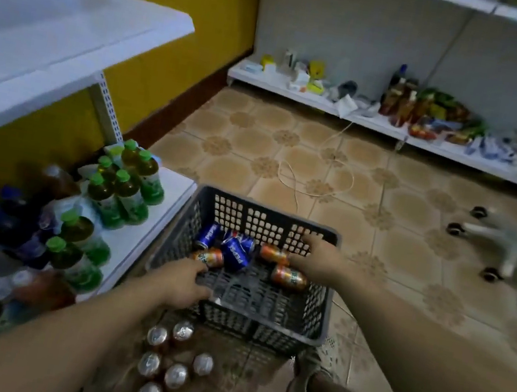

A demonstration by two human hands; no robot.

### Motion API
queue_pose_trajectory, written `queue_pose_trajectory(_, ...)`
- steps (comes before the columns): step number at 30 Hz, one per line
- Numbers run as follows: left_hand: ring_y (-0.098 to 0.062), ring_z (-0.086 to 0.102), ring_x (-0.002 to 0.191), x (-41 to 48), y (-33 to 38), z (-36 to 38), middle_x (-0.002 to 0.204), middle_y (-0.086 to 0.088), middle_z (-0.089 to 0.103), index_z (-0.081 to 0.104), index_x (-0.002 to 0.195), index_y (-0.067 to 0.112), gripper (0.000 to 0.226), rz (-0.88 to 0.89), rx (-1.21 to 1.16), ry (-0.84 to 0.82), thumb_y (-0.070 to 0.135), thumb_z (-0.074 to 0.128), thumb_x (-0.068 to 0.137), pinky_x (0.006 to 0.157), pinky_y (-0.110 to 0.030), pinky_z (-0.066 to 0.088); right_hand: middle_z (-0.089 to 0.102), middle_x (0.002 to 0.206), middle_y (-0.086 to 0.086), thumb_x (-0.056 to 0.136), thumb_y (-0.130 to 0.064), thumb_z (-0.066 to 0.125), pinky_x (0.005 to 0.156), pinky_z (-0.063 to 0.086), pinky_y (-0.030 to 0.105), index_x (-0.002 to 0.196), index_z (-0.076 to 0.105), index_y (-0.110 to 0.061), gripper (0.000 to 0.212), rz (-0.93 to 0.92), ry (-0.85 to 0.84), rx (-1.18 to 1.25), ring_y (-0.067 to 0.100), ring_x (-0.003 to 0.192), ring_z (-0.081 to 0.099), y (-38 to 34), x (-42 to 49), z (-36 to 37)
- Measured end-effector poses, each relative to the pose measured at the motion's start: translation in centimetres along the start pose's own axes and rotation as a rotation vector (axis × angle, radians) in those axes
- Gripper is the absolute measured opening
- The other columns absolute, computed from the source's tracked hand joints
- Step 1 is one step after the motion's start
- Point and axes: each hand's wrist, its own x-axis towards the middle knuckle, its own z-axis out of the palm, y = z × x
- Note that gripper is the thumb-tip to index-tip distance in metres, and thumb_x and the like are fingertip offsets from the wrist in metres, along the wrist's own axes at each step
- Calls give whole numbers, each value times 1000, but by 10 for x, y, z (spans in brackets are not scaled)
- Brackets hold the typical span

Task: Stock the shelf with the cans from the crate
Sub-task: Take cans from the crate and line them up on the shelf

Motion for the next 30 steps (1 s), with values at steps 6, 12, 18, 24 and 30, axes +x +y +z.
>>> queue_pose_trajectory(6,-18,61,98,120,-1,26,120,-3,61,44,140,23,60,-19,-98,-54,40,64,86,90,-35,51,55,128,9,93,-41,58,87,45,31,142,39,-17,58,70,-98,66,24,108,55,37,108,45)
queue_pose_trajectory(12,-20,58,103,242,-30,52,127,-6,57,44,139,25,58,-82,-204,-105,35,66,86,87,-31,49,51,103,1,93,-36,59,83,47,31,139,41,-21,52,111,-237,126,18,92,55,44,224,118)
queue_pose_trajectory(18,-20,56,109,339,-65,85,129,-2,56,49,134,24,61,-39,-273,-109,35,72,78,98,-37,46,50,134,7,91,-37,62,93,43,32,141,38,-16,59,163,-328,172,24,118,51,45,321,197)
queue_pose_trajectory(24,-22,50,118,378,-84,121,140,-3,44,42,139,20,60,-113,-348,-159,26,68,86,97,-33,43,40,145,10,83,-33,73,108,38,44,147,26,-19,81,172,-304,153,30,130,43,41,375,255)
queue_pose_trajectory(30,-16,52,100,384,-93,123,123,0,54,41,139,21,57,-213,-563,-165,24,67,88,83,-28,43,50,137,6,81,-30,75,99,42,38,140,37,-20,71,175,-204,330,26,122,50,45,375,260)
